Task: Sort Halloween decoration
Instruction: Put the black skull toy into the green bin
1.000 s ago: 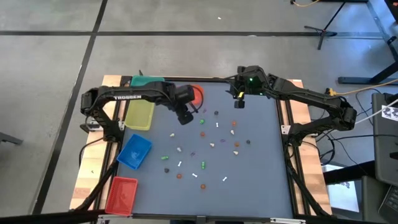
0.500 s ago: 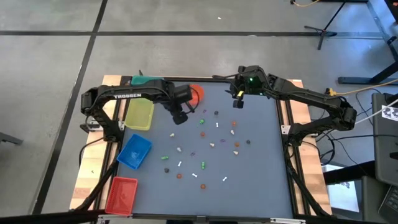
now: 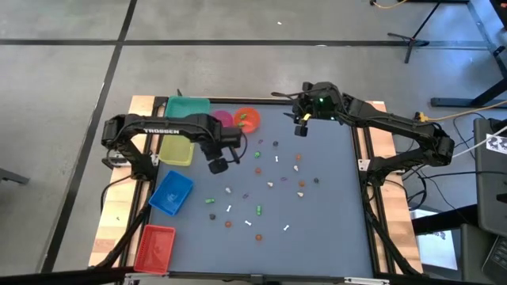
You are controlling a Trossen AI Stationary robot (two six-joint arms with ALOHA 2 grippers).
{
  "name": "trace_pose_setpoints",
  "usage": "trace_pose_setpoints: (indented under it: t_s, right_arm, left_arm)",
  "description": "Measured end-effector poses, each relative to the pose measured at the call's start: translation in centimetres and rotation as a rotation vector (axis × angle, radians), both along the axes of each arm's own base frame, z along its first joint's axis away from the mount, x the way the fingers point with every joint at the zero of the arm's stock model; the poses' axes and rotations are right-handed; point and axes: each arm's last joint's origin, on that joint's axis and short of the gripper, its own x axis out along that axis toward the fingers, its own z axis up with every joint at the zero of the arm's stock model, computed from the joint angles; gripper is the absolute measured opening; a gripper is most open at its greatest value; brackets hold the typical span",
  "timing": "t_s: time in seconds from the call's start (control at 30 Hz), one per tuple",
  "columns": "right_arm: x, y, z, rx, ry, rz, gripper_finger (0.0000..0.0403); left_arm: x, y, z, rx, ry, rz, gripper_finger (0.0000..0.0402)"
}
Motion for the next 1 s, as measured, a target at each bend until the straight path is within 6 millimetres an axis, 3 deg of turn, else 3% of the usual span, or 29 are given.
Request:
trace_pose_setpoints:
  t_s: [0.27,0.67,1.0]
  right_arm:
    - [0.3,0.0,0.5,-0.008,-0.057,0.033,0.0168]
    - [0.3,0.0,0.4,0.013,-0.062,0.019,0.0168]
    - [0.2,-0.3,-0.4,0.082,-0.026,-0.122,0.0168]
  left_arm:
    - [-1.0,-1.5,0.1,-0.002,0.089,0.081,0.0072]
    - [-1.6,-1.9,0.1,-0.059,0.149,0.103,0.0072]
    - [-2.1,-4.2,0.6,-0.141,0.148,0.138,0.0072]
